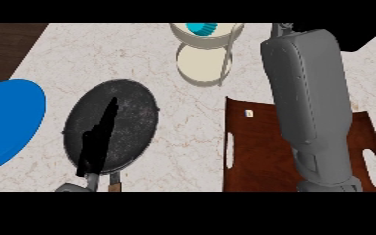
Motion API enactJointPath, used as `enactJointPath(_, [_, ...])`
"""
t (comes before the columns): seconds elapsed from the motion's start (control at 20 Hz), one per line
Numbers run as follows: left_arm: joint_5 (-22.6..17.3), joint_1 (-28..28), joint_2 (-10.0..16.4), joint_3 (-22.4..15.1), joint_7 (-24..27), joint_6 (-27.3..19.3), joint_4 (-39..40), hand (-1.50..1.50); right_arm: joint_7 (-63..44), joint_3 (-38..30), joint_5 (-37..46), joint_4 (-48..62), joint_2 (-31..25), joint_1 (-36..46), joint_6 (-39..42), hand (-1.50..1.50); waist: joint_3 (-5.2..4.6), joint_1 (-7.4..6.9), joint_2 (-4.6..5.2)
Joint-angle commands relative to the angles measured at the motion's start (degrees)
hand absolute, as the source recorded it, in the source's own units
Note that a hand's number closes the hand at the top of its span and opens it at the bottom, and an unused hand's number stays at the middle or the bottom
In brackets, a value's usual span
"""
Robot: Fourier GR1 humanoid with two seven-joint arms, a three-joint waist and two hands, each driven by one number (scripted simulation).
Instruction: Pick the cupcake from the tray and place it in the tiered basket
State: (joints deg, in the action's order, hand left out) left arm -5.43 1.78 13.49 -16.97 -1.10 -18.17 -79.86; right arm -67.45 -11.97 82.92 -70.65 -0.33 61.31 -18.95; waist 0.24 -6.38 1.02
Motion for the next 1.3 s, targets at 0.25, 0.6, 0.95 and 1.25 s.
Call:
enactJointPath(0.25, [0.25,-3.83,-0.10,1.15,-0.02,-2.01,1.44,0.00,-16.59,-0.55,18.35,-7.79,0.32,-0.15,-12.57,-1.50,-0.45,3.90,-1.52])
enactJointPath(0.6, [-1.27,-4.85,0.48,2.47,-0.83,-1.15,1.03,0.00,-17.72,-0.75,24.03,-22.48,0.33,-3.34,-6.21,-1.50,-0.40,5.59,-3.00])
enactJointPath(0.95, [-1.63,-5.31,0.77,3.25,-0.85,-1.09,1.30,0.00,-17.80,3.86,24.54,-36.68,0.33,-8.28,3.07,-1.50,-0.50,7.19,-3.95])
enactJointPath(1.25, [-1.08,-6.12,0.16,2.86,-1.24,-2.20,0.59,0.00,-16.73,9.36,21.84,-48.56,0.33,-16.49,7.41,-1.50,-0.34,8.23,-4.23])
